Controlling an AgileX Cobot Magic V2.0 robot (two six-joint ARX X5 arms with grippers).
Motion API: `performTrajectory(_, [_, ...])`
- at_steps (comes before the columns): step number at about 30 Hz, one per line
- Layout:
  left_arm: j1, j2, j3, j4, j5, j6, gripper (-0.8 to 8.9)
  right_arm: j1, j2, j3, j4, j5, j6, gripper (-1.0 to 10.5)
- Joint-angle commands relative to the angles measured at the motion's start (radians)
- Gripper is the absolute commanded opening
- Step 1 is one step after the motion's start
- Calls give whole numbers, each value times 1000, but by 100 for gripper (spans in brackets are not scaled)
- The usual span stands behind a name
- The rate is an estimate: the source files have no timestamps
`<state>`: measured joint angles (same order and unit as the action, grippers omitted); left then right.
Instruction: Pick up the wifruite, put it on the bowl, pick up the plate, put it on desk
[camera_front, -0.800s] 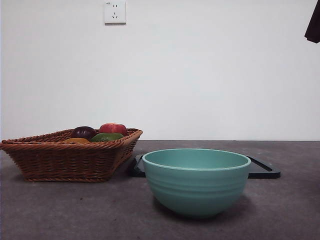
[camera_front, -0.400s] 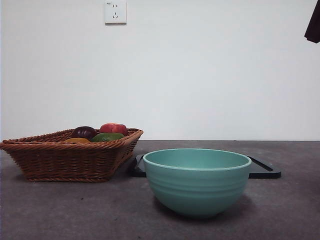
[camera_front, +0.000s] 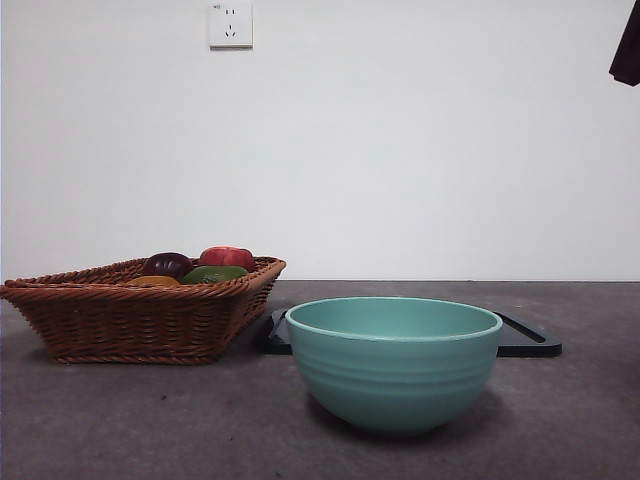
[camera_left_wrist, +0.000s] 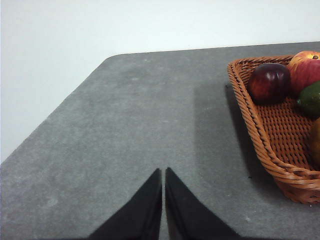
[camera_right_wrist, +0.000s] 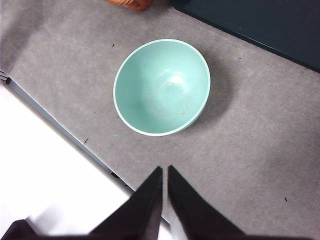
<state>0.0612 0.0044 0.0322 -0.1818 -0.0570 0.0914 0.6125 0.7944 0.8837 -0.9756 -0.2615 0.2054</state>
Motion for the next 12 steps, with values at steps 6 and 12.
performTrajectory(6, [2, -1, -21, -6, -4, -3, 10, 11, 3, 15, 8, 3, -27, 7])
performTrajectory(12, [2, -1, -21, -6, -4, -3, 9, -56, -86, 15, 21, 23, -118, 7])
